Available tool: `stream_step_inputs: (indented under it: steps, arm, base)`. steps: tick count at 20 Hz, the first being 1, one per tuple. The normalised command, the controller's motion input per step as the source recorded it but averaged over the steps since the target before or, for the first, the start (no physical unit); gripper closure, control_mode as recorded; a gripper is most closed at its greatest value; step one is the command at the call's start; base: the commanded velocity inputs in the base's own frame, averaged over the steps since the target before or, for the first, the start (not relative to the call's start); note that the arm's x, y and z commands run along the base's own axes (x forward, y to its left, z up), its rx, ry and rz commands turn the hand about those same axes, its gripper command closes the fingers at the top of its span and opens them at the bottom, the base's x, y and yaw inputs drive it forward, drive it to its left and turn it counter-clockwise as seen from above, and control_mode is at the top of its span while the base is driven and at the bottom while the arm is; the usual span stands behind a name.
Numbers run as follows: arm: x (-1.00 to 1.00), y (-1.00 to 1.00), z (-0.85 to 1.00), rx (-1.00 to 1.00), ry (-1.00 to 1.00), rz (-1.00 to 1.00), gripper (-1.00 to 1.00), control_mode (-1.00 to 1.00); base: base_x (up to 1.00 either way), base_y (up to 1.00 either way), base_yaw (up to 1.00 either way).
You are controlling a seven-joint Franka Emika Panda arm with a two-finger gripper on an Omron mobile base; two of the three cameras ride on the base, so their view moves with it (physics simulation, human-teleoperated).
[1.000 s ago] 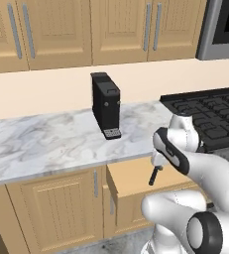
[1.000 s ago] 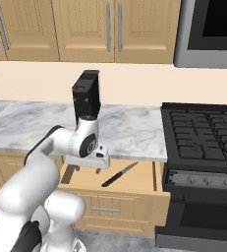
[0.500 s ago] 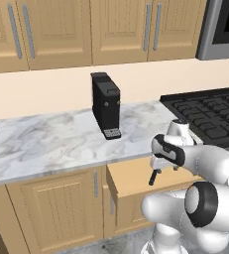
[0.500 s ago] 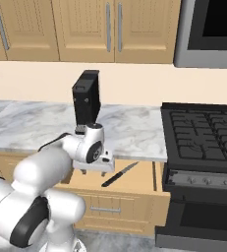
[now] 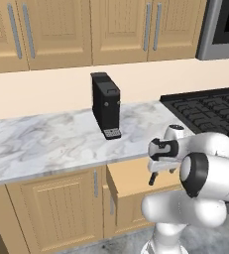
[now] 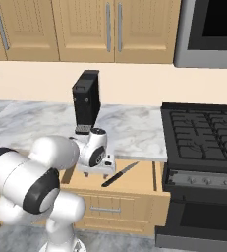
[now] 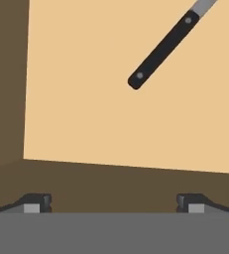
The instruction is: Pick up the knife from the drawer and place it on the cutting board. Then place the meat from the plate to the cutting board.
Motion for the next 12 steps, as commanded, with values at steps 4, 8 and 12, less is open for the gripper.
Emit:
stream_step_inputs:
  steps: [4, 8, 12]
  arm:
    - [0.03, 0.00, -0.30, 0.00, 0.00, 0.03, -1.00, -1.00]
    - [0.00, 0.00, -0.29, 0.03, 0.01, 0.00, -1.00, -1.00]
    - [-0.03, 0.00, -0.35, 0.04, 0.02, 0.00, -1.00, -1.00]
  base:
    - [0.00, 0.00, 0.00]
    - [0.00, 0.00, 0.00]
    - [0.00, 0.00, 0.00]
